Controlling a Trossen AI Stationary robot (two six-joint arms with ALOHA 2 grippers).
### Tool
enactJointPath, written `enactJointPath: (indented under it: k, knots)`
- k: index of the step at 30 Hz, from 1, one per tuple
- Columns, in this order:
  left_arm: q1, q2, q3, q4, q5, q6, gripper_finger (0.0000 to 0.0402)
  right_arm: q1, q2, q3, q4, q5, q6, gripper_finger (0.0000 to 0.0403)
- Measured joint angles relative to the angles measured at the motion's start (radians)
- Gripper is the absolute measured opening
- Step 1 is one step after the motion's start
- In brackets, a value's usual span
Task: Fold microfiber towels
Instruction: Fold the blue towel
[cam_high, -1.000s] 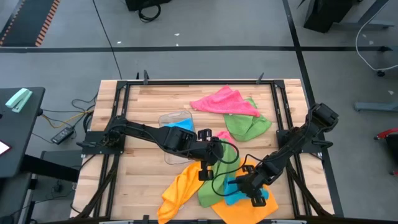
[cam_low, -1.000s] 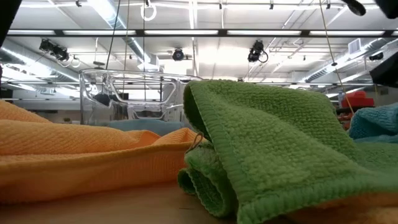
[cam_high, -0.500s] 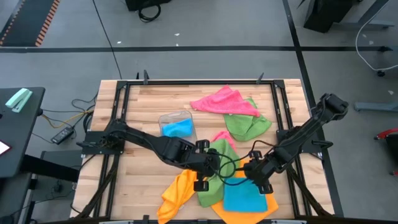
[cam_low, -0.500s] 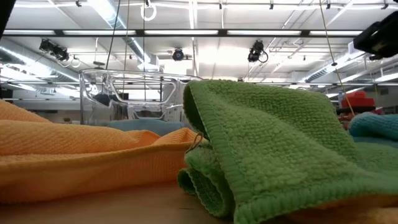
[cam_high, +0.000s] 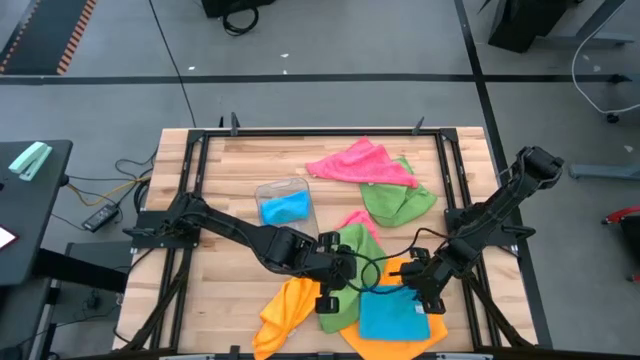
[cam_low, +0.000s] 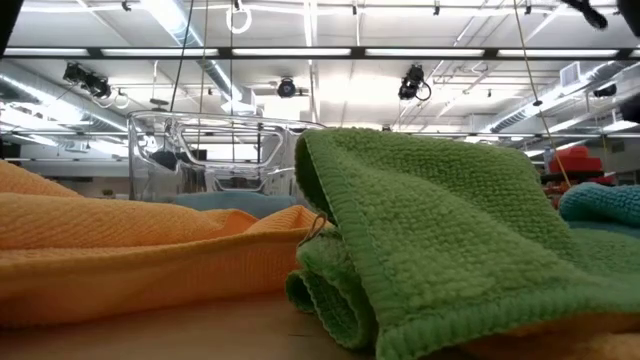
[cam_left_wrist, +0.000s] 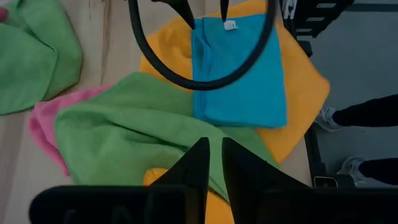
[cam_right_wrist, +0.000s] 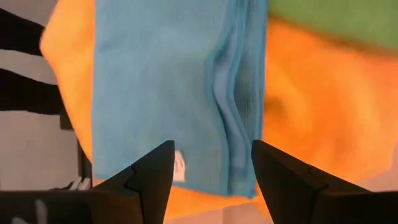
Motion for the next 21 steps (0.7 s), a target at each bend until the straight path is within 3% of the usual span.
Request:
enactJointPath:
  k: [10, 21]
  knots:
    - [0.010, 0.000, 0.000, 0.001, 0.000, 0.003, 0.0048, 0.096, -0.044, -0.154, 0.106, -0.034, 0.135, 0.0222]
    - [0.031, 0.000, 0.000, 0.004, -0.001, 0.003, 0.0047, 0.101, -0.006, -0.161, 0.205, -0.016, 0.100, 0.0202]
